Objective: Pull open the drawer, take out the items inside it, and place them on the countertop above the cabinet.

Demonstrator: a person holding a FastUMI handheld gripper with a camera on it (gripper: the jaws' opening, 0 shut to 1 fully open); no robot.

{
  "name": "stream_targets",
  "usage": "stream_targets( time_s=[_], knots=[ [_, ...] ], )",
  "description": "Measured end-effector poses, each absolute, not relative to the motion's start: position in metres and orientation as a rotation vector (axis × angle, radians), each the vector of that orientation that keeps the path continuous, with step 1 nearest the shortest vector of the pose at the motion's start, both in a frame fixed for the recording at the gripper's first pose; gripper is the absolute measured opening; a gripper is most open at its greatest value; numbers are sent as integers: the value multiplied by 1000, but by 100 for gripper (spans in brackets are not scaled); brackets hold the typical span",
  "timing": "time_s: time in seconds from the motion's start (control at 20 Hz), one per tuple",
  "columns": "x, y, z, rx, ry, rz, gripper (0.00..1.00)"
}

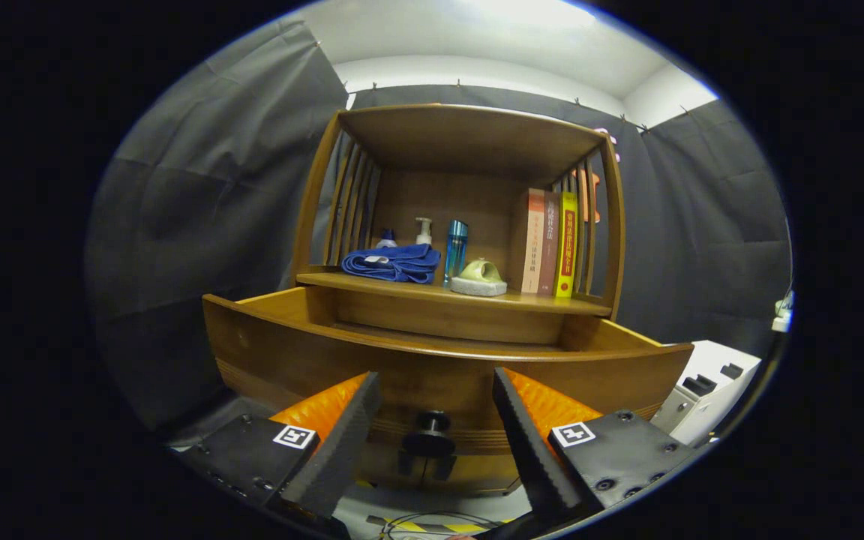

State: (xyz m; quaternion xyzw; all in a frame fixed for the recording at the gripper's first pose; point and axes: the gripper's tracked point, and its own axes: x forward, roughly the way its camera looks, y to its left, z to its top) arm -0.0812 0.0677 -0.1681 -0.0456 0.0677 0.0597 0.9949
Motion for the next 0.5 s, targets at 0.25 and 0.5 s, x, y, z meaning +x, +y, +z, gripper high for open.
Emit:
stream_targets(
  time_s=[0.25, 0.5],
  knots=[
    [-73, 43, -180, -72, 168, 60, 99],
    [-70, 38, -183, -90, 160, 59, 99]
  ],
)
